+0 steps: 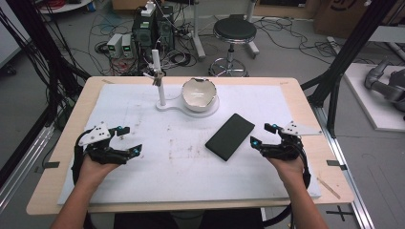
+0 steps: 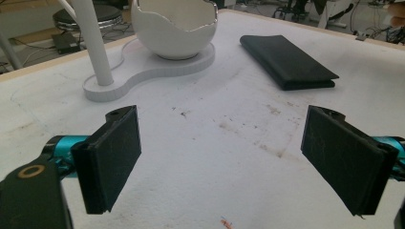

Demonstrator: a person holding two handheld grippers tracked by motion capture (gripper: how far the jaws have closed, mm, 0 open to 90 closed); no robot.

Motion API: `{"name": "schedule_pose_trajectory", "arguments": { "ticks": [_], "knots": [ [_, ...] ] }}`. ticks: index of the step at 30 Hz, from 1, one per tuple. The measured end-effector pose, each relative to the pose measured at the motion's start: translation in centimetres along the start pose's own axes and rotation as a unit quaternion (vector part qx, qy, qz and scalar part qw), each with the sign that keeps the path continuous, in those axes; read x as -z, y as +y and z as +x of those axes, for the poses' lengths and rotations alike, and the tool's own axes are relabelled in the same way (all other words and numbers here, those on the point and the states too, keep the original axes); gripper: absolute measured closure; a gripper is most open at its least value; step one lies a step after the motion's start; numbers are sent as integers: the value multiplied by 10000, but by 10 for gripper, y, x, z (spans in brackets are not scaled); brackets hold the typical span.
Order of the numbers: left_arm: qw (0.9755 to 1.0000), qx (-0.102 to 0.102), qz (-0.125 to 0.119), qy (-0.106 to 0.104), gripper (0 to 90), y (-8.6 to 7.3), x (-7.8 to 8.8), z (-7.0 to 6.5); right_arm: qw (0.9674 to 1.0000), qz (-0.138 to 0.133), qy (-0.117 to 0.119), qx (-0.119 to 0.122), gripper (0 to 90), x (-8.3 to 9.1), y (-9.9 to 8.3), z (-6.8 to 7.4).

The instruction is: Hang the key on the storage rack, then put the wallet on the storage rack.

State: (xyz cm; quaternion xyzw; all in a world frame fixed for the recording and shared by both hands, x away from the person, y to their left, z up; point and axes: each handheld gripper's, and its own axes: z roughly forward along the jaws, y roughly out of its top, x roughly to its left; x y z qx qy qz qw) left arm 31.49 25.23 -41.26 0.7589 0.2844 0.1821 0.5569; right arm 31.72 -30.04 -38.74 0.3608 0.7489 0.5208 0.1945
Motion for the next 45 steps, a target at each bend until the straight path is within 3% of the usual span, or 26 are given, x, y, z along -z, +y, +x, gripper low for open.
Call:
{"name": "schedule_pose_trajectory", "arguments": {
  "ticks": [12,20,22,28,34,35,36,40,45],
  "knots": [
    [10000,-23,44,10,134,1,0,-1,9998,96,14,157,182,-4,0,2],
    [9999,83,-47,-38,135,-1,0,3,9997,151,-56,177,183,-3,-1,4],
    [9998,191,-66,-43,135,-2,0,5,9995,212,-84,236,183,-4,-3,6],
    [9999,162,-22,-33,135,-1,-5,1,9992,213,-116,315,183,-2,-3,6],
    [9992,314,-162,-172,135,10,-24,-8,9995,161,-144,241,183,4,-6,3],
    [9982,433,-296,-305,135,17,-36,-12,9994,187,-167,232,183,6,-7,1],
    [9981,400,-318,-349,135,21,-41,-15,9994,180,-192,232,183,7,-8,0],
    [9979,236,-178,-572,172,34,-67,-27,9996,126,-217,148,184,10,-9,-4],
    [9970,349,33,-690,203,40,-101,-38,9995,156,-246,142,184,11,-10,-7]
  ]
}}
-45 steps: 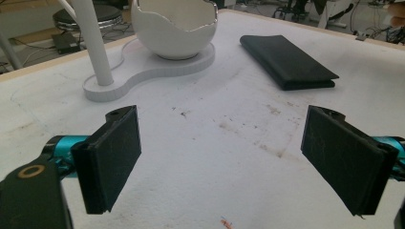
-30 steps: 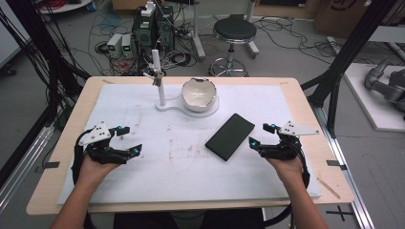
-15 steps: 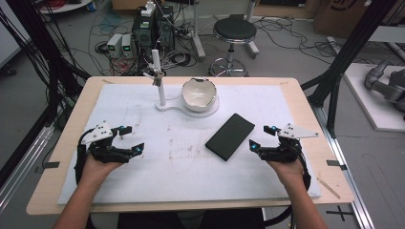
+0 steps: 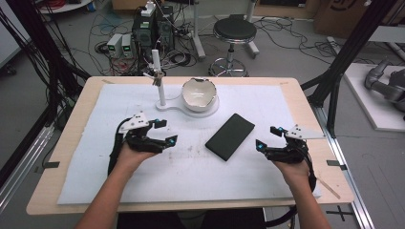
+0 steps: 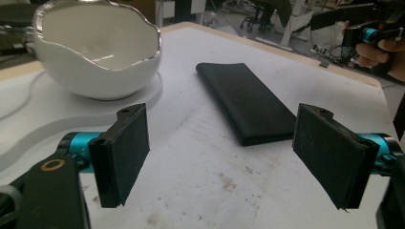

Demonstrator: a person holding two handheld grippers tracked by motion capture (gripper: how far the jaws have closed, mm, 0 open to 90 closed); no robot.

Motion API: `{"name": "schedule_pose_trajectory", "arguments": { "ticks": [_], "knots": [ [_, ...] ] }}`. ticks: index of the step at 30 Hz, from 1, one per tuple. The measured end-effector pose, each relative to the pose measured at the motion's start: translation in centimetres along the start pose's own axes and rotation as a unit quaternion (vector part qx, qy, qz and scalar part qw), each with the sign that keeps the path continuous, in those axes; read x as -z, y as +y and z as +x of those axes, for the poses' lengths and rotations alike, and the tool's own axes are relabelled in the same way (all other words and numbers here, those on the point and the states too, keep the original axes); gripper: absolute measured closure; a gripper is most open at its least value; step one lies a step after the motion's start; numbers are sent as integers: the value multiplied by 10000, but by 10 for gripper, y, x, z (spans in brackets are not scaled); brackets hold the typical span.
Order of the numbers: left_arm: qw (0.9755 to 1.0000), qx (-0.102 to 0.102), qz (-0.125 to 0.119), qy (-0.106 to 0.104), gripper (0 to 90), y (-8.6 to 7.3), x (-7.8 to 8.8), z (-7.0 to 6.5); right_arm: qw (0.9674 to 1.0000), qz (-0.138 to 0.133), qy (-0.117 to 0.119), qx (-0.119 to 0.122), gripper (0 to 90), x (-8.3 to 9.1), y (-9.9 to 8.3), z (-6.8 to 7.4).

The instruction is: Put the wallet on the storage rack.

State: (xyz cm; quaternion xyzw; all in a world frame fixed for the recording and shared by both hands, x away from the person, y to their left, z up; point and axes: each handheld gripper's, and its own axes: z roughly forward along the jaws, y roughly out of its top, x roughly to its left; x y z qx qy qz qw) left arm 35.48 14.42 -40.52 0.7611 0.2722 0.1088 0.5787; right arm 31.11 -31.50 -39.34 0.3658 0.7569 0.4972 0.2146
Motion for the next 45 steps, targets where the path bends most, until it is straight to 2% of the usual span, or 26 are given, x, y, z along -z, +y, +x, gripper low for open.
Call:
{"name": "schedule_pose_trajectory", "arguments": {
  "ticks": [1,2,4,6,8,12,13,16,18,22,26,28,29,31,33,34,35,36,39,42,44,45],
  "knots": [
    [10000,0,0,0,203,0,0,0,10000,8,2,-7,184,0,0,0],
    [9999,80,101,-98,203,2,-13,-1,10000,9,7,-5,184,0,0,0],
    [9998,121,147,8,204,3,-25,-3,10000,13,9,-4,184,0,0,-1],
    [9998,144,170,-2,212,4,-31,-3,10000,15,6,-6,184,-1,0,-1],
    [9996,208,208,-22,214,8,-47,-3,10000,38,13,14,183,-1,-1,-1],
    [9984,366,375,-201,214,11,-68,-2,10000,52,16,19,184,-1,-1,-1],
    [9978,429,431,-276,220,11,-73,-2,10000,49,15,6,184,-1,-1,-2],
    [9973,474,500,-273,306,12,-85,-2,10000,45,-6,3,184,-1,-2,-3],
    [9959,559,638,-323,308,11,-95,-2,10000,52,-12,3,184,0,-3,-4],
    [9917,689,975,-487,307,7,-117,0,10000,66,-27,-32,183,1,-3,-5],
    [9854,850,1342,-617,301,3,-137,2,10000,54,-19,-42,184,1,-3,-4],
    [9821,964,1442,-739,301,1,-145,3,10000,49,-29,-17,184,1,-3,-4],
    [9807,968,1511,-777,301,1,-150,2,10000,53,-29,1,184,1,-3,-4],
    [9795,843,1677,-732,301,3,-157,-1,10000,55,-28,-10,184,1,-3,-5],
    [9760,792,1868,-794,325,4,-164,-4,10000,54,-24,-3,184,0,-3,-6],
    [9751,712,1947,-789,339,5,-168,-7,10000,61,-28,-5,184,0,-4,-6],
    [9750,626,1997,-747,343,6,-170,-9,10000,67,-34,-13,184,0,-4,-6],
    [9752,628,1990,-737,351,6,-172,-12,10000,75,-33,-18,184,0,-4,-7],
    [9768,510,1993,-596,362,6,-172,-17,10000,81,-27,-25,184,-1,-4,-7],
    [9786,632,1869,-578,415,3,-170,-18,10000,92,-11,-11,184,-1,-4,-6],
    [9785,695,1857,-573,473,3,-169,-17,10000,93,-6,0,184,-1,-4,-6],
    [9787,813,1798,-565,503,2,-168,-16,10000,90,-9,21,184,-1,-4,-6]
  ]
}}
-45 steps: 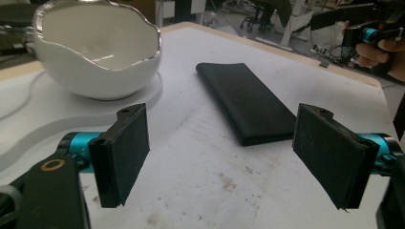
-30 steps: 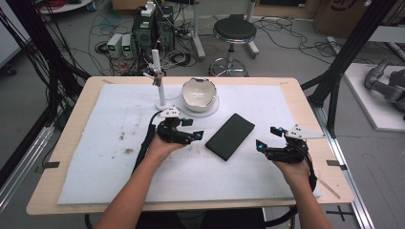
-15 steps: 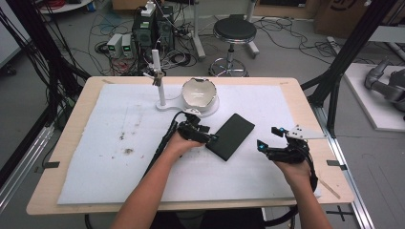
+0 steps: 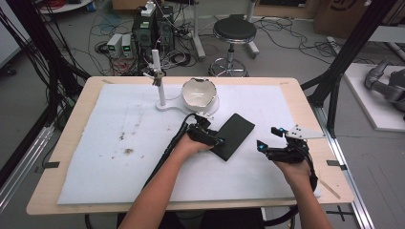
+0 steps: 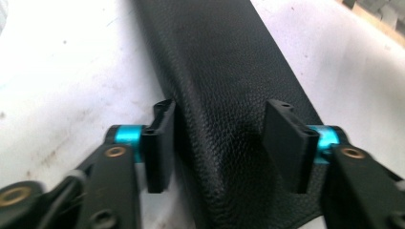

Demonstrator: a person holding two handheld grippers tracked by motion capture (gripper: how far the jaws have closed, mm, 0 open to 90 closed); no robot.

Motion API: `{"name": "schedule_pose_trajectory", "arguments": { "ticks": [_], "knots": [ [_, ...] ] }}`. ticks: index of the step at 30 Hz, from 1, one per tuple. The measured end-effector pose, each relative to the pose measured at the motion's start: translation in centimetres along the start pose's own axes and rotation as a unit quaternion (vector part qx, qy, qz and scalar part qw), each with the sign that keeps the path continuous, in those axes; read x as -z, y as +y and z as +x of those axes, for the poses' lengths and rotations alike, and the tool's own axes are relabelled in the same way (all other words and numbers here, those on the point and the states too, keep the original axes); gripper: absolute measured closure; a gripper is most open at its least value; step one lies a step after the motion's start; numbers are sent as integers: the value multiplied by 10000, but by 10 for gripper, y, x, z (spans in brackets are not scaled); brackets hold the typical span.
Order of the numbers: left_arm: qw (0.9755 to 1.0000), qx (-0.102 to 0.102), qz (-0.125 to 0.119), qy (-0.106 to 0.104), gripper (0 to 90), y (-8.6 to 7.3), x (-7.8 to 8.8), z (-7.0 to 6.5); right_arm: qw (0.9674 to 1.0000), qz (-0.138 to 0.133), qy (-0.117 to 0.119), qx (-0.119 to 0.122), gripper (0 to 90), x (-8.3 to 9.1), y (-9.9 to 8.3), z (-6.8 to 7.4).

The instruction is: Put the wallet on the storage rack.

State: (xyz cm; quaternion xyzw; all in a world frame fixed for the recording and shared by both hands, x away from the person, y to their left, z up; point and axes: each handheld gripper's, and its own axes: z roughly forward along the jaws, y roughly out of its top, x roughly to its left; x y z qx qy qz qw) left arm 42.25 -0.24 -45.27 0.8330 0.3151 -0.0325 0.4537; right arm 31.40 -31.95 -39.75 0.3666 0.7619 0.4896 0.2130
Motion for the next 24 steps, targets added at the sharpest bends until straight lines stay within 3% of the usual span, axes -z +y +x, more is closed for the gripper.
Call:
{"name": "schedule_pose_trajectory", "arguments": {
  "ticks": [4,7,13,18,24],
  "knots": [
    [9994,204,-171,-226,661,-2,4,8,10000,-32,-24,-26,185,2,1,1],
    [9991,173,-208,-313,738,-1,6,10,10000,-19,-14,-18,185,1,0,0],
    [9983,152,-329,-461,790,1,14,7,10000,-1,-21,-27,185,0,0,0],
    [9969,-77,-593,-510,805,9,30,0,10000,-20,-21,-23,185,0,0,-1],
    [9954,-577,-714,-266,814,16,61,-11,10000,-43,3,-51,185,2,1,1]
  ]
}}
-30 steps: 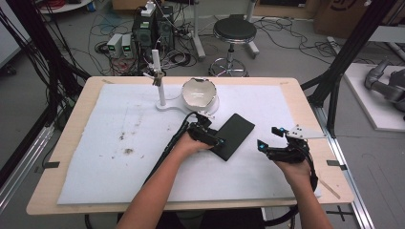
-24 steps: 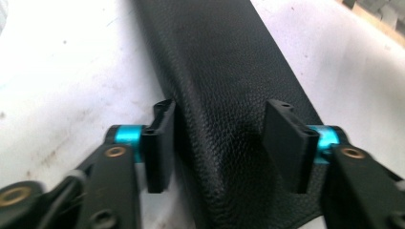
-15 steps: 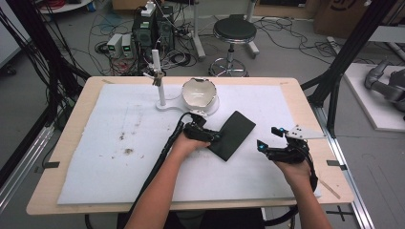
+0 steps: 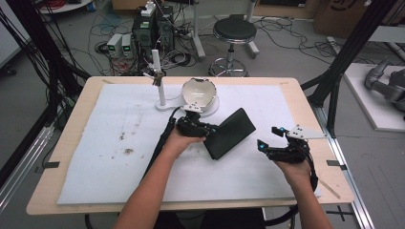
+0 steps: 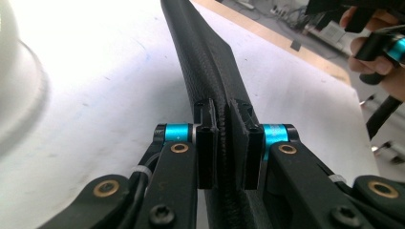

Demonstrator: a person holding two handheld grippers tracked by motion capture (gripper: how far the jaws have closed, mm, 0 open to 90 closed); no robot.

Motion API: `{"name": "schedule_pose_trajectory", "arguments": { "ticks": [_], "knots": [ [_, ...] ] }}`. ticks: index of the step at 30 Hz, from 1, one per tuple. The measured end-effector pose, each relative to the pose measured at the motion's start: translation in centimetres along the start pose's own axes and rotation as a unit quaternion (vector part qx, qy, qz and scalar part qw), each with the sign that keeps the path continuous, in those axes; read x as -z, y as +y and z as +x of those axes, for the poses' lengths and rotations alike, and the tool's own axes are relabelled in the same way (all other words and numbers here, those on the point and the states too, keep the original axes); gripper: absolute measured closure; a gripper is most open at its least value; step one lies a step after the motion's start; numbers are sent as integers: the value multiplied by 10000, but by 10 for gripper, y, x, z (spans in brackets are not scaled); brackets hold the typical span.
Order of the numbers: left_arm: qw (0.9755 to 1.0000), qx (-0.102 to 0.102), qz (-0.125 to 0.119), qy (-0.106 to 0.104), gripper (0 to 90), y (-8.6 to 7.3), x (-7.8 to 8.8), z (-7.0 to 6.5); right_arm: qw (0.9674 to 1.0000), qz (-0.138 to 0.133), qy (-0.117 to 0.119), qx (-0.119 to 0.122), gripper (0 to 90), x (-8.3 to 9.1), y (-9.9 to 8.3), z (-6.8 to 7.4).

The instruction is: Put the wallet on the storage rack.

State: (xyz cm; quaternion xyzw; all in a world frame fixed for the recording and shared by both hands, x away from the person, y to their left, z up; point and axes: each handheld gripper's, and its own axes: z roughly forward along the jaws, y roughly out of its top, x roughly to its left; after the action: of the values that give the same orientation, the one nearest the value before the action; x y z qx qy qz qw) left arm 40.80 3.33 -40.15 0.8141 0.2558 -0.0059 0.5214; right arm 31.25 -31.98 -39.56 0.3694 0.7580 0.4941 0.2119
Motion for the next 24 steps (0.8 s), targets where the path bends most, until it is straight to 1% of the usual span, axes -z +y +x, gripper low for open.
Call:
{"name": "schedule_pose_trajectory", "arguments": {
  "ticks": [5,6,7,9,10,11,12,13,14,15,16,19,21,22,24],
  "knots": [
    [9997,-206,-85,136,819,7,32,-2,10000,5,49,41,185,-2,1,2],
    [9997,-206,-85,136,820,7,32,-2,10000,-1,69,69,185,-2,2,2],
    [9992,-353,-98,151,820,10,45,-5,9999,-13,83,57,185,-3,2,3],
    [9987,-486,-123,119,821,13,55,-9,9999,-26,123,56,185,-3,3,3],
    [9987,-486,-123,119,821,13,55,-9,9999,-26,123,56,185,-3,3,3],
    [9981,-599,-151,79,821,15,64,-13,9998,-59,210,33,185,-3,4,3],
    [9981,-599,-151,79,821,15,64,-13,9996,-95,257,18,185,-2,4,3],
    [9971,-738,-183,12,821,17,71,-18,9994,-142,325,-10,185,-2,5,3],
    [9964,-819,-203,-32,821,17,74,-20,9991,-180,371,-9,185,-2,7,3],
    [9964,-819,-203,-32,821,17,74,-20,9990,-188,413,32,185,-1,9,3],
    [9951,-949,-229,-140,821,18,80,-25,9987,-165,473,115,185,-1,11,4],
    [9928,-1127,-256,-316,820,17,87,-33,9972,-191,675,268,185,0,18,9],
    [9911,-1223,-291,-432,820,16,92,-36,9953,-215,885,321,185,0,22,12],
    [9911,-1223,-291,-432,820,16,92,-36,9944,-214,961,385,185,-1,23,14],
    [9890,-1346,-315,-534,820,14,100,-42,9920,-177,1178,422,185,-2,26,17]
  ]
}}
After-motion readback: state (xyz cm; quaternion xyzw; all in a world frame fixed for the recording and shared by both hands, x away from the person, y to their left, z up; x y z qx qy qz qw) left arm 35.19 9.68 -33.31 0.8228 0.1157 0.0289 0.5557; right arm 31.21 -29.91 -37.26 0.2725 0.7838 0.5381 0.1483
